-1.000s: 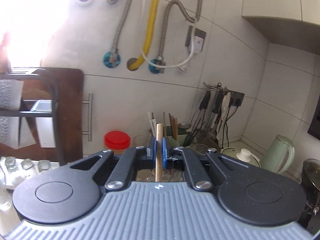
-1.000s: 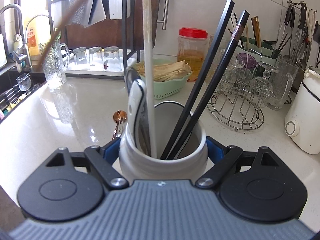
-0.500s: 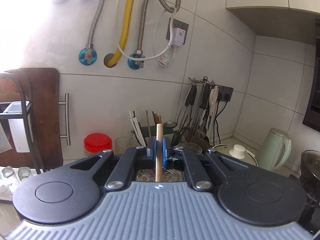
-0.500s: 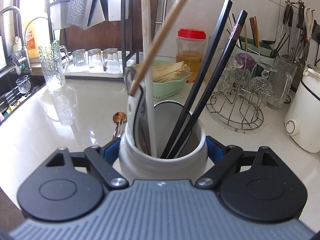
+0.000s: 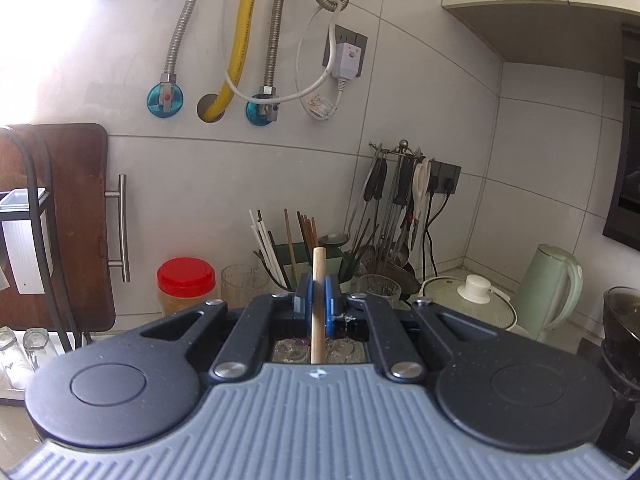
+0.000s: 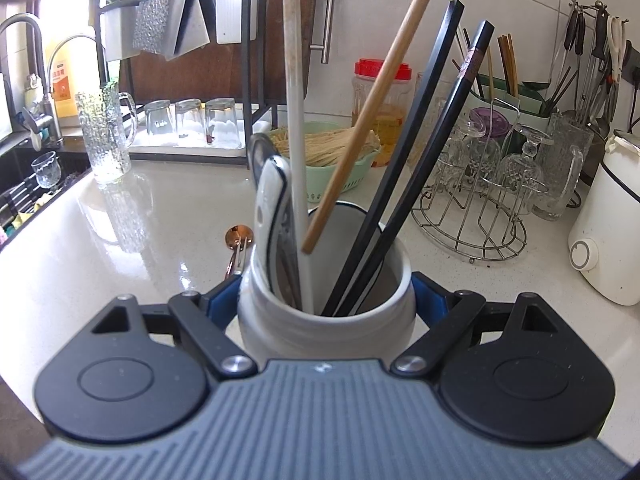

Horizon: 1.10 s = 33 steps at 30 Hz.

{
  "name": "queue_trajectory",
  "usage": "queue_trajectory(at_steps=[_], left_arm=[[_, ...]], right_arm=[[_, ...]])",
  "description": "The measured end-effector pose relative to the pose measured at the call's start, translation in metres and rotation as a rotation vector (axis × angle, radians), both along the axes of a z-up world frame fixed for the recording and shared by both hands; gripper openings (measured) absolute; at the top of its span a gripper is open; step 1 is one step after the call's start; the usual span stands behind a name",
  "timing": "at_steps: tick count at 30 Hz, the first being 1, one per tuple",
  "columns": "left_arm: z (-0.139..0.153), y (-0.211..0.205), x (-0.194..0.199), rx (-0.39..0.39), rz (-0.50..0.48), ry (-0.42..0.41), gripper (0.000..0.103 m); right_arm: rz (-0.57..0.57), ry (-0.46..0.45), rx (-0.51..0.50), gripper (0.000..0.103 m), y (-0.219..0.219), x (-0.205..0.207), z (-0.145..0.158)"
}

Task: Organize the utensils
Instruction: 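Lower the wooden chopstick into the mug with the left gripper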

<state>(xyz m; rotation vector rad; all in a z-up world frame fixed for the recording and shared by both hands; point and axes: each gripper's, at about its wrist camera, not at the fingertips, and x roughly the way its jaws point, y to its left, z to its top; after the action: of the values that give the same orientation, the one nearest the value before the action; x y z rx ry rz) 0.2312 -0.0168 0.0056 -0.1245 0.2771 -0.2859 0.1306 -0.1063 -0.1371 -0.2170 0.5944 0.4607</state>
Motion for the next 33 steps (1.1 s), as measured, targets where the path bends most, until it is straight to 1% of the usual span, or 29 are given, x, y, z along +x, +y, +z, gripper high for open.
queue_trajectory(at_steps=[8,18,23,25,29,33], left_arm=[[-0.015,0.002,-0.007,-0.002,0.011,0.034,0.007],[-0.020,0.006,-0.016,0.003,0.018,0.088,0.007],[-0.022,0.011,-0.021,-0.018,0.029,0.119,0.007],[-0.022,0.013,-0.022,-0.021,0.034,0.115,0.007],[-0.014,0.014,-0.019,-0.033,0.040,0.081,0.007],[-0.001,0.010,-0.013,-0.028,0.032,0.015,0.007]], right_arm=[[0.000,-0.001,0.000,0.090,0.000,-0.001,0.000],[0.001,-0.003,-0.001,0.090,0.001,-0.002,0.000],[0.004,-0.004,0.000,0.090,0.001,-0.002,0.001],[0.005,-0.005,0.000,0.090,0.001,-0.002,0.001],[0.008,-0.006,0.000,0.090,0.001,-0.002,0.000],[0.010,-0.006,0.001,0.090,0.001,-0.002,0.000]])
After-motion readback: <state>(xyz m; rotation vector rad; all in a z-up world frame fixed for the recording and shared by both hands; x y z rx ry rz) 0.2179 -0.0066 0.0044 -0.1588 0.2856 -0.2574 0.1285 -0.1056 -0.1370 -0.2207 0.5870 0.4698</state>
